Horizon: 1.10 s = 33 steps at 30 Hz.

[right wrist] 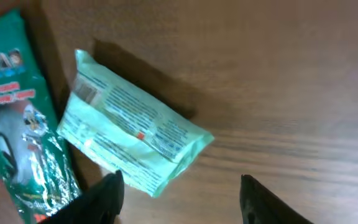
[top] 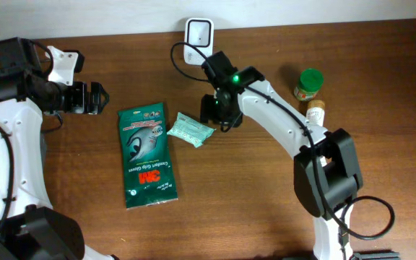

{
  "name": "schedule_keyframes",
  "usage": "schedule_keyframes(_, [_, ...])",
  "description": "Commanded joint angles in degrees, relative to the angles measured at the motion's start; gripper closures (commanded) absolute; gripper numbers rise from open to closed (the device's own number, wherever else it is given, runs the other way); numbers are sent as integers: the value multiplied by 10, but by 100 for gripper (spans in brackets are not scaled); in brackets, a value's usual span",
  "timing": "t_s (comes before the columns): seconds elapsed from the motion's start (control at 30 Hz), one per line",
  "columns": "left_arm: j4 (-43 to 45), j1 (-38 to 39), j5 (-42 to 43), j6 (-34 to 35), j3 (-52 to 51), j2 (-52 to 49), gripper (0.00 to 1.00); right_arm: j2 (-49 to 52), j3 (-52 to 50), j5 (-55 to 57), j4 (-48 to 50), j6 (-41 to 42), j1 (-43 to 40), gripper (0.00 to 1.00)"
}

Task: Scan the item barcode
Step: 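Grasp the mint wipes pack with the right gripper, then lift the mint wipes pack to the scanner and hold it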

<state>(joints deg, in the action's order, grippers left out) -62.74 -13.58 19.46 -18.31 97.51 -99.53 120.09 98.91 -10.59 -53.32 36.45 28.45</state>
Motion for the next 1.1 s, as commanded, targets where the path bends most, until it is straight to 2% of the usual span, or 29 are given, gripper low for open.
schedule_keyframes(0.0, [1,-1,2,-9,8,9,1,2,-66,-76,71,76,1,47])
schedule_keyframes(0.07, [1,-1,2,-9,8,9,1,2,-115,-92,127,111,1,47])
schedule_keyframes(0.2, [1,-1,2,-9,8,9,1,3,-153,-117,205,123,4,46])
schedule_keyframes(0.33, [1,-2,2,-9,8,9,1,22,-155,-116,215,138,19,47])
schedule_keyframes(0.37, [1,-1,2,-9,8,9,1,31,-155,-113,219,138,19,50])
schedule_keyframes(0.43, [1,-1,2,-9,8,9,1,35,-155,-113,219,122,15,67])
schedule_keyframes(0.5, [1,-1,2,-9,8,9,1,35,-155,-113,219,91,11,78])
schedule_keyframes(0.53, [1,-2,2,-9,8,9,1,35,-154,-117,219,68,6,88])
schedule_keyframes(0.6, [1,-1,2,-9,8,9,1,28,-151,-148,218,5,-16,96])
schedule_keyframes(0.67, [1,-1,2,-9,8,9,1,15,-142,-196,202,-66,-46,96])
schedule_keyframes(0.8, [1,-1,2,-9,8,9,1,-54,-115,-310,122,-269,-118,96])
schedule_keyframes(0.97, [1,-1,2,-9,8,9,1,-177,-105,-326,57,-350,-166,96])
schedule_keyframes(1.07, [1,-1,2,-9,8,9,1,-247,-105,-323,39,-362,-177,96])
